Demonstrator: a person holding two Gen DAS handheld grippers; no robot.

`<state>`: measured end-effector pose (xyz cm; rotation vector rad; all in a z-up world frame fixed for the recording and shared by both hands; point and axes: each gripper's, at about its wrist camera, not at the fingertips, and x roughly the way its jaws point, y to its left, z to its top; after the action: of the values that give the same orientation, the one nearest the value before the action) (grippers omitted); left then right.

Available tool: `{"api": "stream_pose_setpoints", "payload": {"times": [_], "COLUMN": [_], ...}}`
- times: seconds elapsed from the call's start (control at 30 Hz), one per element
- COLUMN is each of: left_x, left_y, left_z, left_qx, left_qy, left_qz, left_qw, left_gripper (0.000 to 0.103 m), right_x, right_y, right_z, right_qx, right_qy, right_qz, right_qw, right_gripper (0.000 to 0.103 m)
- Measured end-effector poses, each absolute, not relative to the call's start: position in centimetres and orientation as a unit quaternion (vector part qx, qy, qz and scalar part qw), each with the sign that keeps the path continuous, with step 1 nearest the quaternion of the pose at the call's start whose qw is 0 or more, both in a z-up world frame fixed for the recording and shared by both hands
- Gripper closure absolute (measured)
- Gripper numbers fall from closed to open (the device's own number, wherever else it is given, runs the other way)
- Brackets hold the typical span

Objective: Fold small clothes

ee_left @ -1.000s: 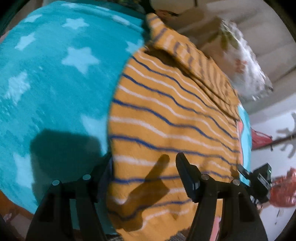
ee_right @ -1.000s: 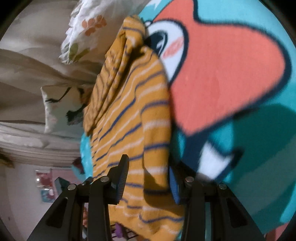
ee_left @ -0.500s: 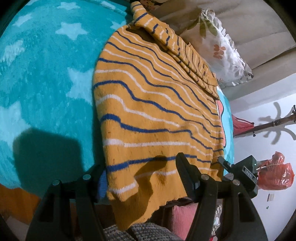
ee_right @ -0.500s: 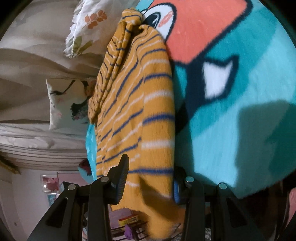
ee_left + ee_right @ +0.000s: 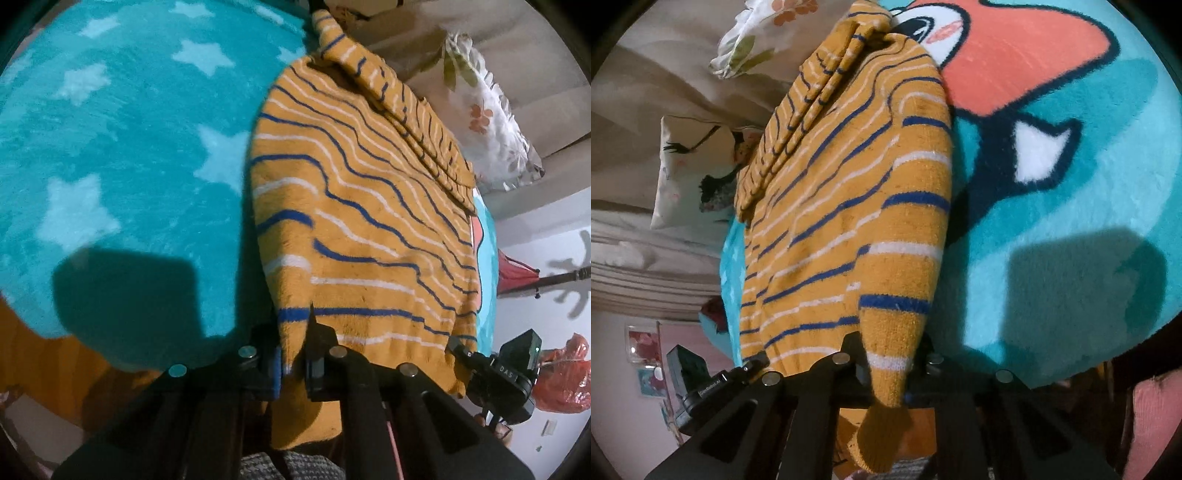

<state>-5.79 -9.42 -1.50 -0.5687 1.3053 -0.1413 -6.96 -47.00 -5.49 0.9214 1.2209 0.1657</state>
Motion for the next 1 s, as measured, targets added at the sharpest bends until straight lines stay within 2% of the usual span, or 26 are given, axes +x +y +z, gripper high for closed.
{"api": "stream_pose_setpoints", "payload": {"times": [0.3, 0.47, 0.63, 0.8, 1.0], "left_x": [-10.2, -10.1, -11.6, -10.3, -8.0], "left_y": [-10.5, -9.8, -9.3, -9.0, -8.7], "left_z": [2.5, 2.5, -0.4, -0.1, 2.4], "left_qx": [-0.264, -0.26, -0.275, -0.291, -0.284], "left_qy": [0.565, 0.574, 0.594, 0.584, 0.569], "left_qz": [-0.064, -0.06, -0.048, -0.033, -0.036], "left_qw": [0.779, 0.774, 0.754, 0.757, 0.771], "left_gripper": [0.095, 0.095, 0.095, 0.095, 0.095], "right_x": [-11.2, -13.9, -17.2, -17.1, -14.2], "right_y": [-49.7, -51.0, -52.2, -52.1, -51.1], "right_z": [-3.2, -2.0, -3.1, -3.4, -0.1], "right_qx": [0.409, 0.401, 0.407, 0.412, 0.365], "right_qy": [0.542, 0.542, 0.554, 0.555, 0.544], "right_qz": [0.132, 0.15, 0.154, 0.154, 0.182], "right_qw": [0.722, 0.723, 0.709, 0.706, 0.734], "right_gripper": [0.095, 0.095, 0.095, 0.094, 0.094]}}
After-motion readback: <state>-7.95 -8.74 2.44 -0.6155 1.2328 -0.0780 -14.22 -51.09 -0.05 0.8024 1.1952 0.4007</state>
